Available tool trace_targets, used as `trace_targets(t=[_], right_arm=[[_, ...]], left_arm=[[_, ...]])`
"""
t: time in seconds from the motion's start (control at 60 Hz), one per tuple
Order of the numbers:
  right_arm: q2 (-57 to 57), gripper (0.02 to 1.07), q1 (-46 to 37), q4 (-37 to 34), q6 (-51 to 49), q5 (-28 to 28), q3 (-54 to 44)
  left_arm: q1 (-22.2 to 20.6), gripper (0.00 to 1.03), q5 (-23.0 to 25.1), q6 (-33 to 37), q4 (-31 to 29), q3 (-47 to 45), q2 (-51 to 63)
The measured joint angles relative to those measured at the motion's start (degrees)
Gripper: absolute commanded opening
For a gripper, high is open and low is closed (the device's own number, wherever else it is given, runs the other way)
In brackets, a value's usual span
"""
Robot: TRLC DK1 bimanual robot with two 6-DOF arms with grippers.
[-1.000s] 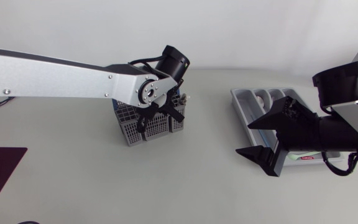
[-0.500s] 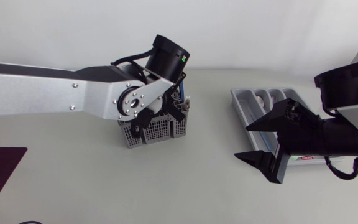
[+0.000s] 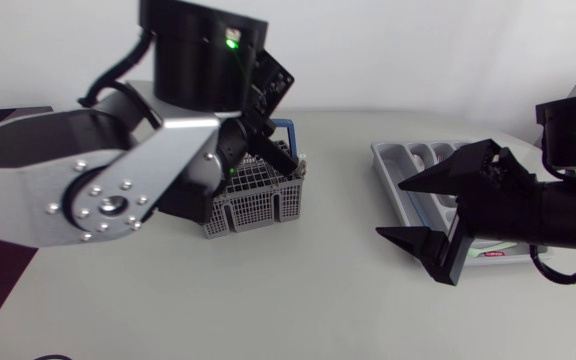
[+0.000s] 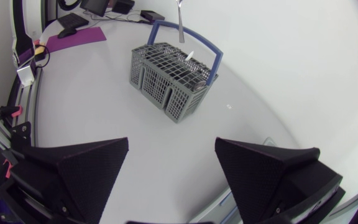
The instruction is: Unload the cutlery basket into the drawer organizer.
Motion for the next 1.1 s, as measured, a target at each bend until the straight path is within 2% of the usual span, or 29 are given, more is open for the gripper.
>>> trace_targets(t=[0.117,0.217,0.35,0.483,0.633,0.683,0.8,0.983,1.1], right_arm=[[-0.7,1.02,0.4,1.9,1.8,0.2,0.0],[-1.8,1.02,1.4,4.0,3.6,1.2,0.0],[-3.3,1.02,2.7,6.1,5.4,2.3,0.0],[-3.7,1.02,5.4,7.9,7.5,4.6,0.0],[-3.2,1.0,8.1,11.6,9.9,6.6,0.0],[-2.4,0.99,9.1,12.9,10.8,7.4,0.0],[0.0,0.96,10.8,15.5,12.7,8.0,0.0],[4.5,0.95,15.4,21.3,14.3,13.3,0.0],[7.1,0.9,16.8,23.8,14.8,15.1,0.0]], left_arm=[[-0.7,0.15,1.0,0.7,0.7,-0.3,-4.4],[-1.7,0.16,6.3,-0.1,0.4,-0.6,-7.6],[-1.1,0.16,14.4,-5.2,-4.4,-0.6,-8.9],[1.7,0.16,24.6,-11.9,-10.5,0.3,-8.7],[7.3,0.16,38.8,-20.7,-16.6,5.1,-5.3],[8.9,0.16,42.1,-22.9,-17.7,6.4,-3.9],[10.8,0.16,45.7,-26.0,-19.2,8.0,-1.3],[12.8,0.16,54.4,-30.5,-21.1,9.6,2.1],[14.2,0.16,57.9,-32.2,-22.2,10.7,3.7]])
